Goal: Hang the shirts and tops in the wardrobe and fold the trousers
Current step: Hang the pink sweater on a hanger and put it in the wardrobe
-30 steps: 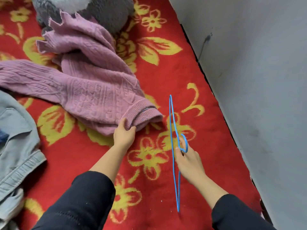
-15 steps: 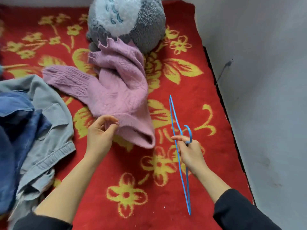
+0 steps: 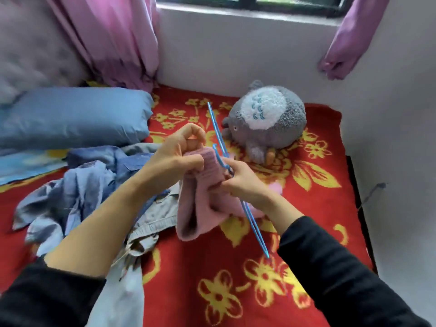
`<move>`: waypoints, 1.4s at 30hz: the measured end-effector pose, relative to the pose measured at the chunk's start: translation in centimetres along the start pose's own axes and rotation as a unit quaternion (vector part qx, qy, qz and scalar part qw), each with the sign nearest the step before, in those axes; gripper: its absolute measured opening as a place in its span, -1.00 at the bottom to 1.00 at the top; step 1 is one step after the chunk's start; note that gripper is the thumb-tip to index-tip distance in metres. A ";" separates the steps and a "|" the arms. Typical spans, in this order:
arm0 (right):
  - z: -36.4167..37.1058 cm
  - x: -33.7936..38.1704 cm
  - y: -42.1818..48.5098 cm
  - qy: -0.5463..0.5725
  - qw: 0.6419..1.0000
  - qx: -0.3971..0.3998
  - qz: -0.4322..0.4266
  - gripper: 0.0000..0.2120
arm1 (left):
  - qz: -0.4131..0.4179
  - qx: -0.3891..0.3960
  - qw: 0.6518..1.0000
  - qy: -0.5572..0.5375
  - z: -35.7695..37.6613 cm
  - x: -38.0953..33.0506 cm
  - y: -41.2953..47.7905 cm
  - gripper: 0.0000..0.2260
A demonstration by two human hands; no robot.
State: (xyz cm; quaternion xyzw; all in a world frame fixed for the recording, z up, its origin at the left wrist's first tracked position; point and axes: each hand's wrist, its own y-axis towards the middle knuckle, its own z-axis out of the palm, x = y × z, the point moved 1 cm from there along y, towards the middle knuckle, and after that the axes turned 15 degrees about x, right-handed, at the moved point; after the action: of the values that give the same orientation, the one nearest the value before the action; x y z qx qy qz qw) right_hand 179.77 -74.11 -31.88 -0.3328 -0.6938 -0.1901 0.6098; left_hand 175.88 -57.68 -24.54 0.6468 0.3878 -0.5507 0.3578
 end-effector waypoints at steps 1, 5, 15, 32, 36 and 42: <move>0.8 0.7 0.4 -0.013 1.000 -0.008 -0.011 -0.58 | 0.005 -0.017 1.000 -0.005 -0.4 -0.5 -0.8 -0.65; 3.3 1.7 0.6 0.023 0.997 -0.075 -0.019 -0.76 | -0.041 -0.103 0.993 -0.031 -2.2 2.0 -6.0 -0.56; 3.4 8.3 -1.9 0.075 0.978 -0.185 -0.059 -0.81 | -0.250 -0.109 0.914 -0.300 -1.1 6.5 -9.8 -0.66; -1.5 10.6 -17.0 0.070 0.925 -0.368 -0.059 -0.82 | -0.027 -0.166 0.971 -0.172 2.3 -9.0 0.9 -0.90; -2.1 8.0 -17.8 0.133 0.910 -0.393 -0.020 -0.68 | -0.083 -0.144 0.980 -0.106 5.1 -3.6 -0.2 -0.96; -3.9 11.4 -18.5 0.192 0.908 -0.357 -0.108 -0.53 | -0.098 -0.101 0.990 0.019 7.0 -0.1 -2.2 -0.92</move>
State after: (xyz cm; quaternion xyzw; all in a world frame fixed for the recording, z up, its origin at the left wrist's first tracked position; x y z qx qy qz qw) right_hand 169.34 -87.22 -17.40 -0.4083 -0.4808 -0.5499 0.5475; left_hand 170.84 -62.94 -25.50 0.5767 0.5094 -0.5288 0.3582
